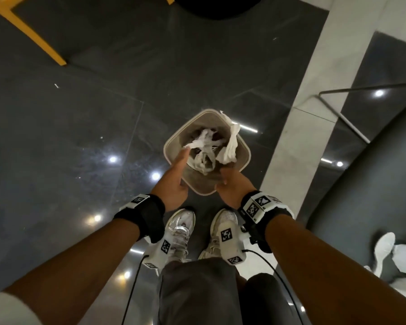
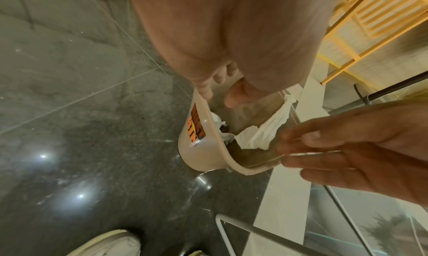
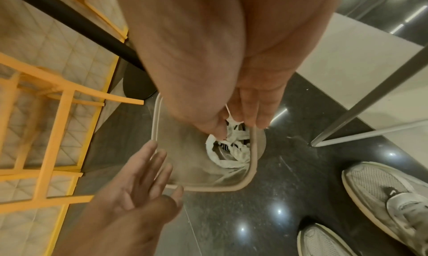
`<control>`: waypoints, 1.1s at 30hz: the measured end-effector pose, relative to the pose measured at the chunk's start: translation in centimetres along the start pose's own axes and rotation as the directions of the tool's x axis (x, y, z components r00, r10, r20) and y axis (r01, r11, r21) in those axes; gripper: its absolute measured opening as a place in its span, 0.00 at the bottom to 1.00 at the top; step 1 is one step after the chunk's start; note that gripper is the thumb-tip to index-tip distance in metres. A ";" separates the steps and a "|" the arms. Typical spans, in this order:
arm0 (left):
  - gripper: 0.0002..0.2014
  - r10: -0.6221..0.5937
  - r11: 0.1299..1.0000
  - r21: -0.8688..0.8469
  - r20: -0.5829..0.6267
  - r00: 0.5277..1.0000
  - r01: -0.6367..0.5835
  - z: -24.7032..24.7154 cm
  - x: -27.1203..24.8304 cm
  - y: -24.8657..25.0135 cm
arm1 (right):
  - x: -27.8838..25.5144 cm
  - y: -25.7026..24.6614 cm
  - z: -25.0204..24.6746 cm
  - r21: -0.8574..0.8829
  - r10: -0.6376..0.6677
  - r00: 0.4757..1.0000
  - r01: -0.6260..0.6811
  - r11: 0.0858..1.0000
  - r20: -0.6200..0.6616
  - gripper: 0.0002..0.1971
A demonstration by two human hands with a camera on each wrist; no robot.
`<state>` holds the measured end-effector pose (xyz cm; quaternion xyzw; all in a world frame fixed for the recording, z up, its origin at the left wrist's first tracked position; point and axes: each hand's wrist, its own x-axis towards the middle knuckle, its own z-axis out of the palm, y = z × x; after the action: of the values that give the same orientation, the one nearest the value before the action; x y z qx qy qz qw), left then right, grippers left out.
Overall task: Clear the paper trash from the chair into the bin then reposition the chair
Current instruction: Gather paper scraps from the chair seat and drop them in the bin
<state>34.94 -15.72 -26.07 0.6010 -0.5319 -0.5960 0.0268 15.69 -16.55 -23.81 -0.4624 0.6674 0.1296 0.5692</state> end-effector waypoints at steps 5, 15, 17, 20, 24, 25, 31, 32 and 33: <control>0.36 -0.024 0.999 0.029 -0.049 0.999 0.025 -1.7 -1.5 2.9 | -3.0 1.2 -1.2 0.033 -0.025 0.995 0.028 0.999 -0.095 0.13; 0.24 0.133 0.862 0.506 -0.173 0.976 -0.028 -2.0 1.1 -0.1 | 0.1 -0.4 -5.8 -0.109 -0.239 0.929 0.216 0.970 -0.282 0.29; 0.24 0.095 0.869 0.491 -0.291 0.952 0.064 -1.6 2.3 -1.7 | 1.4 -0.8 -6.4 -0.169 -0.213 0.944 0.174 0.970 -0.251 0.30; 0.24 -0.023 0.917 0.377 -0.272 0.962 0.128 -1.1 2.6 -3.8 | 2.9 -1.1 -6.5 -0.319 -0.230 0.960 0.170 0.932 -0.161 0.27; 0.23 -0.041 0.982 0.174 -0.218 0.975 0.080 -1.1 2.2 -4.5 | 4.1 -0.9 -5.4 -0.331 -0.286 0.900 0.173 0.928 -0.329 0.18; 0.22 -0.053 0.990 0.113 -0.217 0.975 0.079 -1.1 2.3 -4.4 | 4.0 -0.8 -5.1 -0.320 -0.289 0.879 0.168 0.933 -0.380 0.16; 0.23 -0.107 0.994 0.013 -0.204 0.973 0.112 -1.1 1.2 -4.8 | 2.0 -1.9 0.7 0.001 -0.251 0.949 0.255 0.967 -0.190 0.10; 0.25 -0.112 0.993 0.014 -0.203 0.973 0.118 -1.3 0.9 -4.9 | 2.1 -1.7 2.0 -0.026 -0.258 0.965 0.257 0.966 -0.054 0.13; 0.27 -0.120 0.992 0.011 -0.204 0.971 0.125 -1.5 0.6 -5.0 | 2.5 -1.3 3.3 -0.054 -0.246 0.967 0.249 0.967 0.059 0.18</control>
<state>38.93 -14.85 -29.38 0.6907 -0.4954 -0.5255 0.0369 18.98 -16.11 -26.57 -0.5556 0.5852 0.0896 0.5838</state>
